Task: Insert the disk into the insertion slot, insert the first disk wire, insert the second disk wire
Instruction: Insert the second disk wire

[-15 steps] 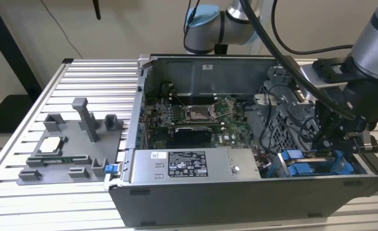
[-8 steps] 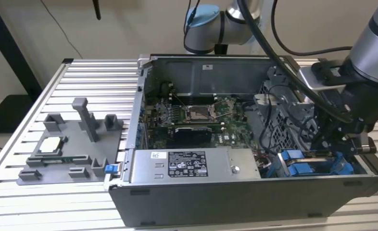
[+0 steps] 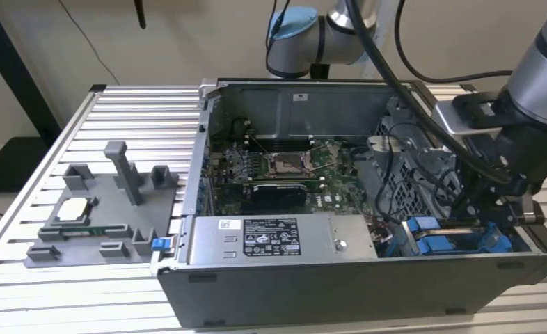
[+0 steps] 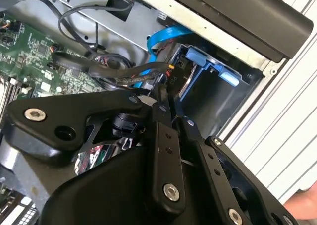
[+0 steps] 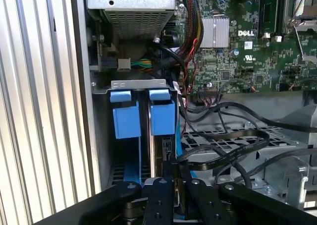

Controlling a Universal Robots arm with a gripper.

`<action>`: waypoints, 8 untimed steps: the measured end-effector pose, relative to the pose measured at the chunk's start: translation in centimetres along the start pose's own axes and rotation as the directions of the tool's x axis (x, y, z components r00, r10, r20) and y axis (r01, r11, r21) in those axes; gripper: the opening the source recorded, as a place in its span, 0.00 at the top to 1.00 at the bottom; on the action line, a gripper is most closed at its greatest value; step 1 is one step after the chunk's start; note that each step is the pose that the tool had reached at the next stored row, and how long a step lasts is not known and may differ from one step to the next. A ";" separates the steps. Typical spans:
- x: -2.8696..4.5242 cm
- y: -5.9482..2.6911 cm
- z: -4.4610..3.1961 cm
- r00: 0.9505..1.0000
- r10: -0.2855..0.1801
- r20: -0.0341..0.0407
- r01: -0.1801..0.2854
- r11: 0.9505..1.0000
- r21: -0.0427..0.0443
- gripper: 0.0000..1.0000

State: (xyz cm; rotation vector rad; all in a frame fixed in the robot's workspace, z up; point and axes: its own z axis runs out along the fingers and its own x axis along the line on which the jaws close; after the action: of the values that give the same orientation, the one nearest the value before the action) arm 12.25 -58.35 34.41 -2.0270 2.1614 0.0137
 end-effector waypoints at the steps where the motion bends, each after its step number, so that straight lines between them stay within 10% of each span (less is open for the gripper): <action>1: 0.01 0.00 0.04 1.000 0.001 0.000 -0.001 1.000 0.000 1.00; 8: 0.09 0.01 0.22 1.000 0.014 -0.001 -0.014 1.000 0.002 1.00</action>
State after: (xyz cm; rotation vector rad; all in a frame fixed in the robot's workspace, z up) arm 12.26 -58.41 34.18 -2.0115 2.1755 0.0122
